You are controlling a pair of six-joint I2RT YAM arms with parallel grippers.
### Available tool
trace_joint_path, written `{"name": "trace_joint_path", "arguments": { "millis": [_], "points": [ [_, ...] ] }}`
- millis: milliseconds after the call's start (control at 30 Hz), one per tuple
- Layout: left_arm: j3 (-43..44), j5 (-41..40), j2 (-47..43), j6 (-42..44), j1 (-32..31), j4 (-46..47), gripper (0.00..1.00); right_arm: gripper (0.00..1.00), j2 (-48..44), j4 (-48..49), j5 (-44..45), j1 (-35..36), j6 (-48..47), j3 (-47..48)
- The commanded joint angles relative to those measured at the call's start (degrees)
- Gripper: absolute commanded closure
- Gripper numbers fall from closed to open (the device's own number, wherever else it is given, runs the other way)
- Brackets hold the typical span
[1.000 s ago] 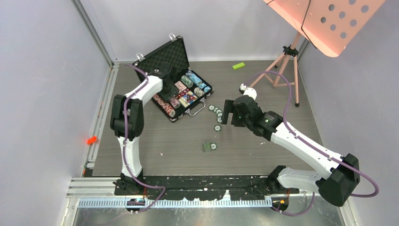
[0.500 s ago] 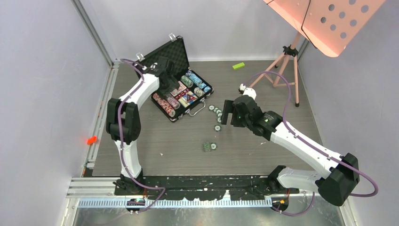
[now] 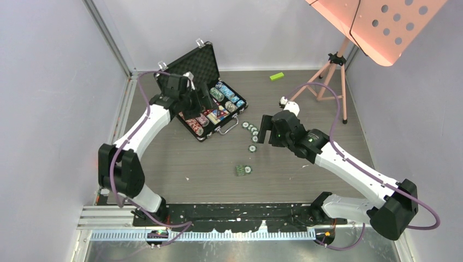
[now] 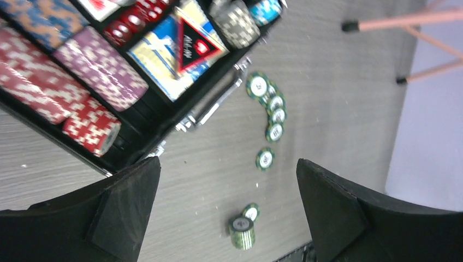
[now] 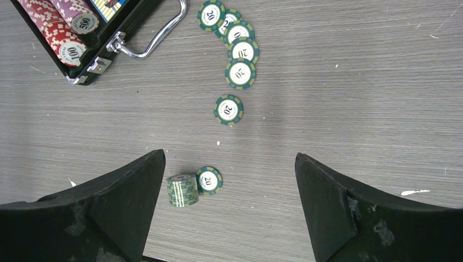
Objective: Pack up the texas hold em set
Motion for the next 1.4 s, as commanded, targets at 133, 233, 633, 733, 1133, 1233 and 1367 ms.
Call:
{"name": "trace_joint_path", "arguments": {
  "millis": [133, 233, 633, 733, 1133, 1233, 1367],
  "points": [
    [-10.70, 22.78, -9.50, 5.62, -3.38, 16.02, 0.00, 0.05, -5.90, -2.32, 4.14, -0.25, 1.51, -0.91],
    [-14.99, 27.53, -11.32, 3.38, -4.00, 22.18, 0.00, 0.04, -8.52, -2.42, 3.78, -0.26, 1.61, -1.95],
    [-25.22, 45.90, -7.78, -19.32, -4.00, 58.33, 0.00, 0.03, -12.07, 7.51, -17.23, -1.49, -0.67, -7.40],
    [-24.48, 46.03, -7.09, -19.09, -3.93, 54.42, 0.00, 0.03, -10.94, 11.06, -21.92, -2.95, 1.58, -8.03],
    [-27.12, 47.07, -3.72, -23.68, -3.93, 50.20, 0.19, 0.10, -6.94, 14.47, -25.97, -7.58, 8.25, -12.08],
    [-28.31, 47.90, -3.79, -25.91, -3.93, 53.38, 0.30, 0.24, -6.67, 15.99, -27.44, -7.94, 8.75, -12.42],
    [-29.18, 48.16, -3.90, -26.24, -3.93, 53.90, 0.41, 0.33, -4.32, 17.23, -30.73, -8.38, 9.07, -11.40]
  ]
}}
